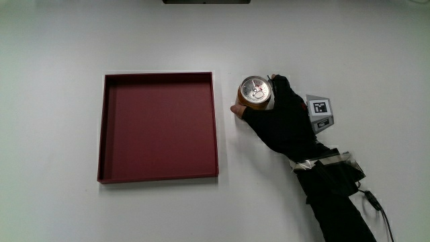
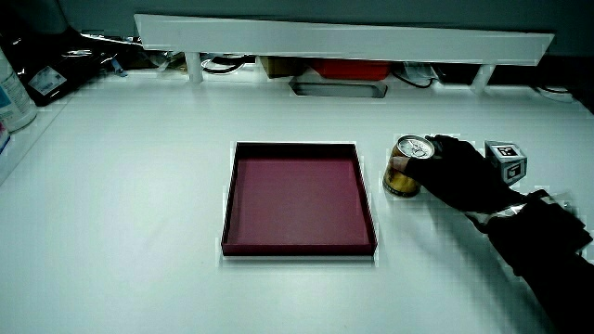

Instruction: Pick red bull from desk

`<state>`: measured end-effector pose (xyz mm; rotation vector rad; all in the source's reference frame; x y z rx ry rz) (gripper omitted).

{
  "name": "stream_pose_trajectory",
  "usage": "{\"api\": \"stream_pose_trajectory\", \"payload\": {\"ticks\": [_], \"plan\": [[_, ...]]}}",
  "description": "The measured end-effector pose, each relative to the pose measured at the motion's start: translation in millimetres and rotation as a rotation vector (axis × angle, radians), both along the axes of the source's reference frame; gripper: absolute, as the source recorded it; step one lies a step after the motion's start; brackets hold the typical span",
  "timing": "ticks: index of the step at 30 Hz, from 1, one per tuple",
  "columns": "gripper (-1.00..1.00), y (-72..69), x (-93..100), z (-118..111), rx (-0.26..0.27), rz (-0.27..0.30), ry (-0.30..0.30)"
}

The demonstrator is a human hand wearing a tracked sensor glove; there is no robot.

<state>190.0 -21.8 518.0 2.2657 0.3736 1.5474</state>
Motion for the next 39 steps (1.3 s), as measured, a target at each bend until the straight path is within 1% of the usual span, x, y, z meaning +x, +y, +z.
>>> {"api": "stream_pose_trajectory", "payload": {"ticks": [1, 2, 3, 6, 7, 8, 9, 10, 11, 12, 13, 14, 15, 17, 18, 19, 20, 21, 25, 27, 28, 29, 30, 31, 33, 34, 37, 38, 39], "plan": [[0.53, 0.3, -0.3, -1.2, 0.007, 0.005, -0.008], [0.56, 0.6, -1.0, -4.3, 0.028, 0.014, 0.002], [0.59, 1.0, 0.5, 0.2, 0.015, 0.025, -0.004], [0.69, 1.7, 1.9, 2.4, 0.015, 0.035, 0.005], [0.72, 1.8, 3.5, 6.2, -0.041, 0.007, -0.044], [0.75, 1.8, 1.7, 1.3, 0.023, 0.050, -0.006], [0.78, 2.0, 0.3, -1.8, 0.033, 0.040, 0.003], [0.81, 2.5, 1.0, 0.3, 0.042, 0.051, -0.005], [0.84, 3.0, 0.0, -2.6, 0.045, 0.043, -0.001], [0.88, 3.5, 2.0, 1.9, 0.046, 0.054, -0.004], [0.91, 4.0, 1.8, 0.5, 0.057, 0.066, -0.010], [0.94, 4.2, 2.8, 3.4, 0.062, 0.059, 0.007], [0.97, 4.3, 0.7, -3.7, 0.080, 0.063, -0.002], [1.00, 4.4, 3.8, 7.8, 0.009, 0.035, 0.009], [1.00, 5.5, 4.3, 4.4, 0.084, 0.070, 0.000], [1.00, 5.8, 6.1, 9.1, 0.034, 0.033, -0.062], [1.00, 6.5, 4.2, 2.8, 0.089, 0.071, -0.006], [1.00, 6.3, 6.4, 9.1, 0.034, 0.030, -0.049], [1.00, 5.1, 6.6, 3.6, 0.051, 0.033, -0.044], [1.00, 3.0, 4.3, -3.3, 0.074, 0.022, -0.059], [1.00, 2.2, 2.3, -7.9, 0.086, 0.019, -0.058], [1.00, 1.4, 1.2, -10.3, 0.097, 0.009, -0.043], [1.00, 0.4, -1.1, -13.5, 0.118, 0.001, -0.065], [1.00, -0.1, -4.0, -18.4, 0.120, -0.004, -0.070], [1.00, -1.5, -8.9, -23.3, 0.144, -0.026, -0.090], [1.00, -1.9, -12.0, -26.7, 0.154, -0.033, -0.089], [1.00, -2.7, -23.0, -36.6, 0.194, -0.066, -0.130], [1.00, -2.7, -26.6, -39.4, 0.192, -0.076, -0.139], [1.00, -2.6, -30.4, -42.2, 0.213, -0.085, -0.159]]}}
